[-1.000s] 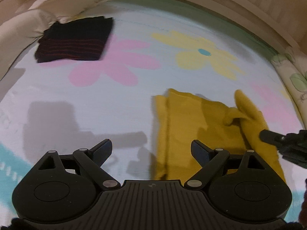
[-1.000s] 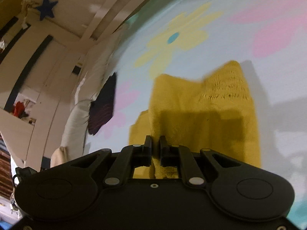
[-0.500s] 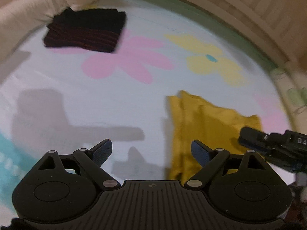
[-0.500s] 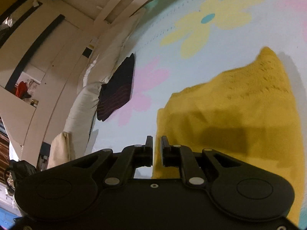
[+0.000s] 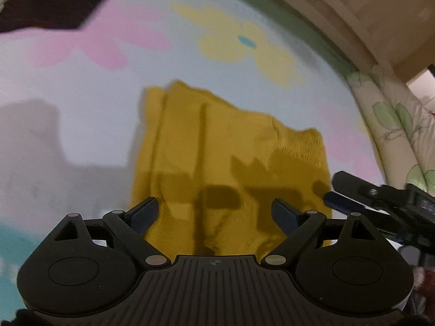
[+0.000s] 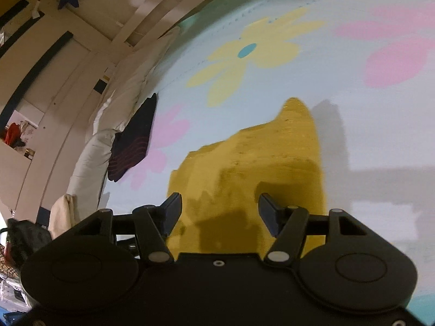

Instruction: Fold small clothes

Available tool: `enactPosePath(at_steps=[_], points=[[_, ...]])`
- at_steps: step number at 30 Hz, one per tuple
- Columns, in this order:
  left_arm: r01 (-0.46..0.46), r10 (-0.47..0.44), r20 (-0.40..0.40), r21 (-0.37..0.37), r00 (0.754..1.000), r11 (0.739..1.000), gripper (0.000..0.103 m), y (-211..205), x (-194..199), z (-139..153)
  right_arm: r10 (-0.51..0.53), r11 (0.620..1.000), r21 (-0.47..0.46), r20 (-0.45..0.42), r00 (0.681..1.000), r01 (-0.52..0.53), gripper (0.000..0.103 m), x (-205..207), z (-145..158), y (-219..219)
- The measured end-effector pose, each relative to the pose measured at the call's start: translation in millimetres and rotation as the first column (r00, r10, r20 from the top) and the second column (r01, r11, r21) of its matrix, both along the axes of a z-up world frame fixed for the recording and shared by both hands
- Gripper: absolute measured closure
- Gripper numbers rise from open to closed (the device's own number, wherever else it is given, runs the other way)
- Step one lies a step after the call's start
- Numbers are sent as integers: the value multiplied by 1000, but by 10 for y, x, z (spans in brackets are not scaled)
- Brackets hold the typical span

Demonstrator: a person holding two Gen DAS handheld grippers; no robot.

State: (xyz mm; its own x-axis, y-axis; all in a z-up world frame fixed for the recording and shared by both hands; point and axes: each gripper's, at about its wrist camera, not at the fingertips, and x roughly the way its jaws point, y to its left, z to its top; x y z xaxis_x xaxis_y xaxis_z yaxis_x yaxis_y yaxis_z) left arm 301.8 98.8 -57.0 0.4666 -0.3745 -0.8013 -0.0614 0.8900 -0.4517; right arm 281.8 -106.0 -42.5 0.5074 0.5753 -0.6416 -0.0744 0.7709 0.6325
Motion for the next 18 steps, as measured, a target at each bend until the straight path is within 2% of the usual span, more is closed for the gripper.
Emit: enactPosePath(at_steps=[2,4,8,15,16,17,18], points=[[9,-9,5,3,1000,1000,7,-82,30,-48,11,1000,0,-1,1000,-11,36,-20,-3,-60],[14,-14,22,-7,1000,1000,7,-122,67,-58,27,1000,-5,4,1000,-27,36,-31,1,-99],[8,-5,19,-134,1000,991,7,-183,125,-132,56,998,-41,18,998,-55,36,-50,-4,-211],[-5,15,67,-146,998,989,9,-309,264,-188,118,989,-91,10,993,-117,36,-136,-104,-360],[-23,32,65,-138,997,990,21,-311,278,-180,125,988,-90,10,992,-124,36,-147,-109,-370],[-43,49,58,-112,997,993,54,-306,297,-163,137,986,-93,14,991,-135,36,-163,-111,-380],[-56,59,51,-56,997,997,75,-319,313,-142,153,983,-103,22,988,-150,36,-180,-103,-367]])
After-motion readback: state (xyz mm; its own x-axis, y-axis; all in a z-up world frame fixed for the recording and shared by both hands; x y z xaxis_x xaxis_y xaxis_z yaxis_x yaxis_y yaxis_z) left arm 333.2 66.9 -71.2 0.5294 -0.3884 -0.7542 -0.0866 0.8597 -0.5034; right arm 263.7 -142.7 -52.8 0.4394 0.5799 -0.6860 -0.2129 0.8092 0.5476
